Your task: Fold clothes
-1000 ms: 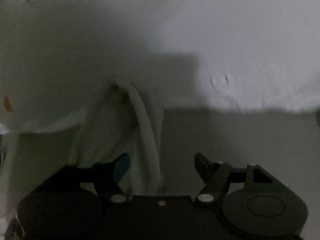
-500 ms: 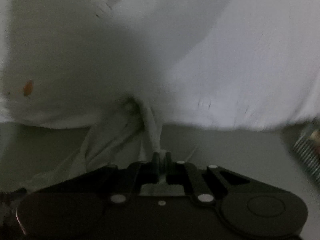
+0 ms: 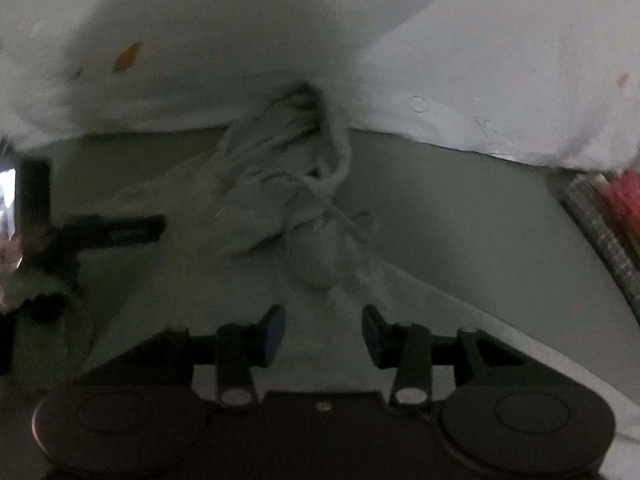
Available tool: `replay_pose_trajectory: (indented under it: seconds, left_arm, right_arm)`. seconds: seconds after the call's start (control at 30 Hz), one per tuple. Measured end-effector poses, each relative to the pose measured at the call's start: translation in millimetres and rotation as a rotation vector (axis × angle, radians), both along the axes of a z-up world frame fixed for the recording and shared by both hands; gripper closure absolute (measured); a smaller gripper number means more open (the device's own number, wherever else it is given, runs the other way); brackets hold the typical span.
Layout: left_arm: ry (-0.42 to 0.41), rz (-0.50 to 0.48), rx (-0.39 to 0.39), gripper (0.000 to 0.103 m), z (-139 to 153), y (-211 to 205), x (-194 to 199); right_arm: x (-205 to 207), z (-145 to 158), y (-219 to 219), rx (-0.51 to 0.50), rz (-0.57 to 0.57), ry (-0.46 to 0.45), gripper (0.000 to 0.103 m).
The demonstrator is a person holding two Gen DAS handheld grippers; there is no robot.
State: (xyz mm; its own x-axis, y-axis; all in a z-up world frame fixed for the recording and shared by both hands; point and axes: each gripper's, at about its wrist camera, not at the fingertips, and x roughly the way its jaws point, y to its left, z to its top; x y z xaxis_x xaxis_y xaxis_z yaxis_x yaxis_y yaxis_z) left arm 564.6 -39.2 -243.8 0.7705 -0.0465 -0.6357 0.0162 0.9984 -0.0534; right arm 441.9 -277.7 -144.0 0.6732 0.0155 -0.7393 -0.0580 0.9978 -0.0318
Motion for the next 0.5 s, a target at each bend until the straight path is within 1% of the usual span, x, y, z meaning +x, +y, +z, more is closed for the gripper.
replay_pose_trajectory:
  seconds: [0.07,0.13,0.17,0.23,0.27,0.33,0.37,0.43,0.5]
  left_arm:
    - [0.0,0.0,0.0,0.0,0,0,0]
    - [0.0,0.001,-0.001,0.0,0,0,0]
    - [0.0,0.001,-0.001,0.0,0,0,0]
    - [0.0,0.001,-0.001,0.0,0,0,1]
    - [-0.001,0.002,-0.001,0.0,0,0,1]
    - [-0.001,0.001,-0.001,0.0,0,0,1]
    - [-0.001,0.001,-0.001,0.0,0,0,1]
    - [-0.001,0.001,-0.001,0.0,-1,0,1]
    - [-0.001,0.0,-0.001,0.0,0,0,1]
  right_arm:
    - [13,4,-9,0.017,-0.037,-0.033,0.053]
    - [38,5,-19,0.035,-0.08,-0.064,0.053]
    - [56,2,-23,0.045,-0.092,-0.054,0.053]
    - [81,-11,-30,0.075,-0.111,-0.004,0.054]
    - [97,-20,-33,0.1,-0.123,0.023,0.057]
    - [114,-31,-38,0.125,-0.149,0.051,0.088]
    - [121,-36,-41,0.136,-0.163,0.065,0.1]
    - [108,-25,-37,0.107,-0.184,-0.037,0.1]
    - [74,2,-31,0.02,-0.164,-0.167,0.1]
